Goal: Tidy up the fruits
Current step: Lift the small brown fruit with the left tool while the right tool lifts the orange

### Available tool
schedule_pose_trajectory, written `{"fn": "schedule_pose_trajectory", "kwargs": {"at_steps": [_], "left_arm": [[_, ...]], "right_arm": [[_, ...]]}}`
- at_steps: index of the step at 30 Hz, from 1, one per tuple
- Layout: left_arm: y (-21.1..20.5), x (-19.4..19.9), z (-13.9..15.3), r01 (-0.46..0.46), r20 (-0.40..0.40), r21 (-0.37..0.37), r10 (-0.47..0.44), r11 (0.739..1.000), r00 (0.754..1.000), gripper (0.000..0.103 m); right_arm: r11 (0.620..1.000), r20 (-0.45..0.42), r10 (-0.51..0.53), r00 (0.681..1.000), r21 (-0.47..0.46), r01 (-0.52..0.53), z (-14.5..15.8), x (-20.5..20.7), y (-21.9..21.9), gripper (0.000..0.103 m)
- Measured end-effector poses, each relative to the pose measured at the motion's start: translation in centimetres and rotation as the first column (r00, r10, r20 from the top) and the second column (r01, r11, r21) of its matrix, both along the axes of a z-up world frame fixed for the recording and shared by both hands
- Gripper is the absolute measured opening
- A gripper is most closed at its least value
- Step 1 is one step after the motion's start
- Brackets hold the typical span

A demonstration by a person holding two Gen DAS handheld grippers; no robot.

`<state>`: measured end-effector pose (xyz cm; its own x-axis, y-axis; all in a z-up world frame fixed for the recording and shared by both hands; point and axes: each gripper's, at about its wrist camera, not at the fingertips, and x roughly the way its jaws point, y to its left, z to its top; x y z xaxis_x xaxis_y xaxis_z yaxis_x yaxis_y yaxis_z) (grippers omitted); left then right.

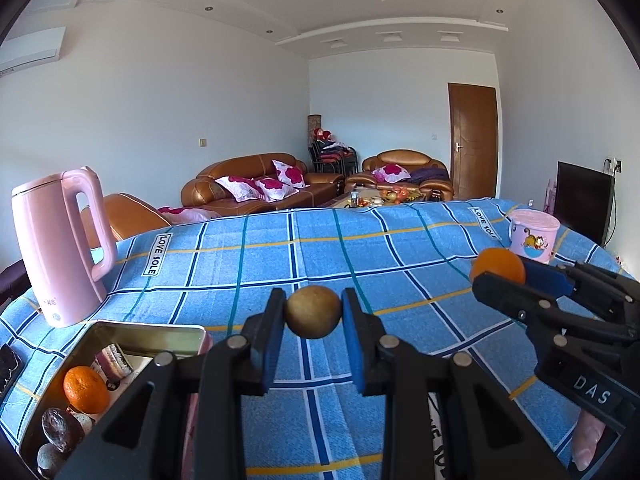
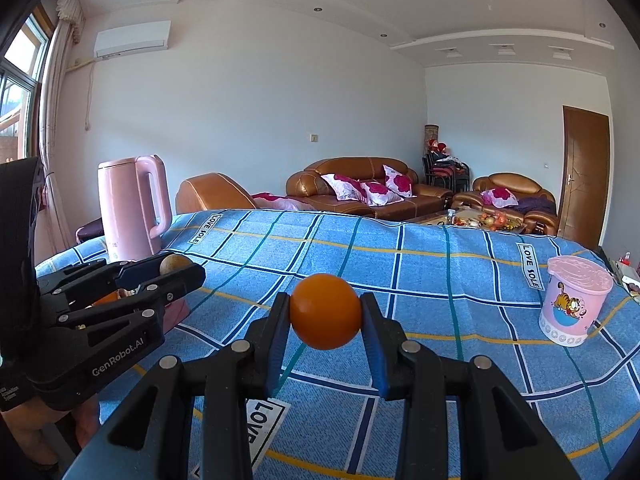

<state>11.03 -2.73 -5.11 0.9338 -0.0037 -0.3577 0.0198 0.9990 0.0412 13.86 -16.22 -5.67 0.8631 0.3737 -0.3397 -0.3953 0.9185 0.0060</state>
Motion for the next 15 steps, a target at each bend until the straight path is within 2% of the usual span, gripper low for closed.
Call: {"fn": "schedule_pose_trajectory", "kwargs": {"at_steps": [5,15], "left_arm": [[0.4,-0.2,0.0,-0.005,0.000,-0.010,0.005,1.000,1.000,0.030],[1.3,-1.4,0.2,-0.025,0.019,-0.015,0.026,1.000,0.999,0.030]], "right_arm": [[1.000,-0.019,0.011,1.000,-0.004,-0.011,-0.1,-0.3,0.4,0.037],[1.000,0.011,0.006,1.000,0.016,-0.006,0.1,-1.4,0.6,0.037]]}}
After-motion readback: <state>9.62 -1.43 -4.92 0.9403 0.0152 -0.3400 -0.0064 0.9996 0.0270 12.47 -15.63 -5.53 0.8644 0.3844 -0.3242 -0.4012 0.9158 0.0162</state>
